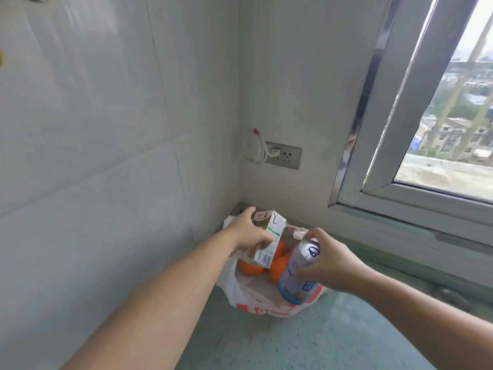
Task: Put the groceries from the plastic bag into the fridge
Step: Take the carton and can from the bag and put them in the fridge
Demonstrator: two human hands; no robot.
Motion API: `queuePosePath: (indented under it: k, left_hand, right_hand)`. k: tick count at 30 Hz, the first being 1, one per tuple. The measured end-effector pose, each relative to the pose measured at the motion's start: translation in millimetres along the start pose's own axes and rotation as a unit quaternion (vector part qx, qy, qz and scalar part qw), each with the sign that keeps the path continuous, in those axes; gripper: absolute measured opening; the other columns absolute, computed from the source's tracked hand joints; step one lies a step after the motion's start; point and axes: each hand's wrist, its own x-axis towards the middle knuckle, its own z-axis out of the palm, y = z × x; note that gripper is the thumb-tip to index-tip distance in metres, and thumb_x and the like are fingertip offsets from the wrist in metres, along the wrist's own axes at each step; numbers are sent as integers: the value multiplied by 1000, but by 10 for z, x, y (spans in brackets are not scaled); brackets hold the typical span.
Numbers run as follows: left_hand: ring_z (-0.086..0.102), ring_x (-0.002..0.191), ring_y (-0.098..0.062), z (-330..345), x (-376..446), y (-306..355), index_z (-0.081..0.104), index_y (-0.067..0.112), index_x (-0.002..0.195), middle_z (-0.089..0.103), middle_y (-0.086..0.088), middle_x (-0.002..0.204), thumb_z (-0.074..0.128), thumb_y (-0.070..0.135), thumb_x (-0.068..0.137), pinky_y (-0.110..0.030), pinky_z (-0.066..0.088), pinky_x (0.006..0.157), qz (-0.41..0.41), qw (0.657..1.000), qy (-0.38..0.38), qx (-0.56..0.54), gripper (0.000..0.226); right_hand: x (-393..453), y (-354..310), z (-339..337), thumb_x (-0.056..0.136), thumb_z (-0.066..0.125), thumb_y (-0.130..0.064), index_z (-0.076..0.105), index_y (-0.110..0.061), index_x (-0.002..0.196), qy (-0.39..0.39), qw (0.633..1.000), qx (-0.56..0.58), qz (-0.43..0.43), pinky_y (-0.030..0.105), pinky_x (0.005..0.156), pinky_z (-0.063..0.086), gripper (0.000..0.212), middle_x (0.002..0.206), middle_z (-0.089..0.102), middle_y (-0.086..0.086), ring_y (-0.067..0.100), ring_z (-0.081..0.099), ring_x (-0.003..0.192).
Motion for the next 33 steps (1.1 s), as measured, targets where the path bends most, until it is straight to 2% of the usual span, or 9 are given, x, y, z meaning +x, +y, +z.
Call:
queuePosePath:
  k: [3,7,11,14,17,21,25,28,33]
  left_hand:
    - [67,92,-32,-64,-231,231,58,18,103,67,-15,109,66,16,40,-44,58,79,17,995,38,-86,64]
    - [68,77,-29,8,-633,691,63,13,93,70,-15,91,71,9,59,-39,58,70,45,975,38,-214,36]
    - [68,78,-28,285,-957,1117,66,16,88,71,-13,93,75,8,74,-37,57,72,91,973,43,-206,19]
    - [67,79,-28,568,-1094,1401,63,12,95,70,-11,88,70,3,77,-41,58,71,120,976,5,-180,22]
    - [59,66,-20,890,-1195,1676,59,11,92,63,-6,77,68,-2,72,-31,50,58,146,979,-40,-138,27]
    - [65,91,-23,1342,-1303,1943,56,15,110,67,-9,101,84,11,63,-36,56,77,179,973,-103,-104,55]
    - [62,90,-19,1826,-1507,2106,57,16,105,65,-5,102,84,10,65,-35,54,80,246,949,-178,-84,49]
    - [63,90,-14,2221,-1725,2138,57,26,94,68,4,96,82,18,61,-33,54,84,302,926,-218,-58,42]
    - [65,85,-6,2929,-2335,2121,58,30,97,69,9,93,81,25,62,-20,50,71,342,880,-323,-59,43]
  right_hand:
    - [-179,-93,-250,60,81,-29,49,-26,110,26,1000,8,-11,23,59,50,59,96,60,-4,14,59,83]
    - [-483,-177,-685,59,84,-33,50,-25,112,54,998,17,-24,20,58,45,64,99,59,-3,15,57,87]
    - [-859,-123,-1179,57,86,-35,50,-23,112,97,994,33,-24,19,58,43,67,105,60,-1,14,58,89]
    - [-1187,35,-1557,57,88,-33,51,-20,111,130,990,58,-3,22,57,44,67,102,63,0,12,60,83]
    - [-1532,275,-1878,57,89,-31,56,-17,107,177,981,77,31,24,57,45,62,96,65,1,13,60,80]
    - [-2067,638,-2184,51,89,-37,59,-17,101,266,958,53,93,26,61,46,62,94,66,4,19,62,84]
    - [-2724,920,-2288,55,88,-36,56,-16,107,353,918,39,177,23,60,42,64,100,64,4,20,59,89]
    - [-3258,1089,-2240,54,88,-38,57,-19,111,400,882,34,247,28,73,46,67,102,64,1,19,59,93]
    - [-4241,1286,-1989,55,89,-32,52,-20,109,465,816,62,339,25,64,43,67,99,62,-1,15,58,87]
